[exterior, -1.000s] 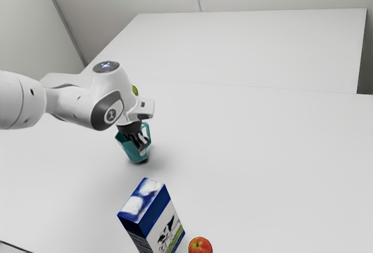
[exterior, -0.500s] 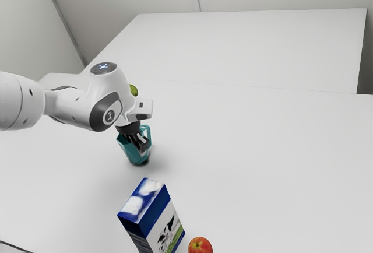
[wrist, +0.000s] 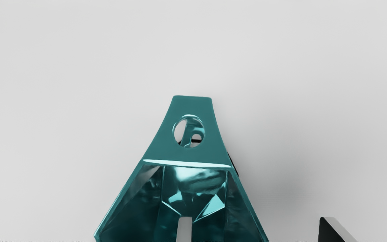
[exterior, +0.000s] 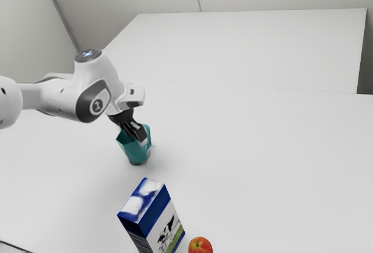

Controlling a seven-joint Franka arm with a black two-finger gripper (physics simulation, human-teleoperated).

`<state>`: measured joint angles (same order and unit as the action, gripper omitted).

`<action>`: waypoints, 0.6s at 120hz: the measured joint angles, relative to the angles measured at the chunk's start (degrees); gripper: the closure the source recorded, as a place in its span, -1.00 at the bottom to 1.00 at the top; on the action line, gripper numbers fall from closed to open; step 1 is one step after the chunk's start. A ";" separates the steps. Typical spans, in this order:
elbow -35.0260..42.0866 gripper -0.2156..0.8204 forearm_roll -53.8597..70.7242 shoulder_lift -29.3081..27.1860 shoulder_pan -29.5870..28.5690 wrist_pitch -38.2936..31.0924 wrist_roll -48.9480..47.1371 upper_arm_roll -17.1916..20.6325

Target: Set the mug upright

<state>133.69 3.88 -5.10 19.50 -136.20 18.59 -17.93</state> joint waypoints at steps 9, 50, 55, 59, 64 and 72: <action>-0.09 -0.15 0.00 -2.84 0.16 1.01 -0.02 0.00; -25.78 -0.43 -1.96 2.26 -1.22 18.16 -0.50 1.48; -30.41 -0.46 -2.67 4.41 -1.57 21.85 -0.79 1.77; -34.52 -0.48 -3.14 6.72 -1.80 24.94 -1.00 1.82; -39.01 -0.49 -3.72 9.35 -1.98 28.61 -1.25 1.79; -42.83 -0.52 -4.58 11.42 -1.91 33.49 -1.63 1.66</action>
<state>90.86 -0.71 6.32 17.59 -102.71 16.96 -16.27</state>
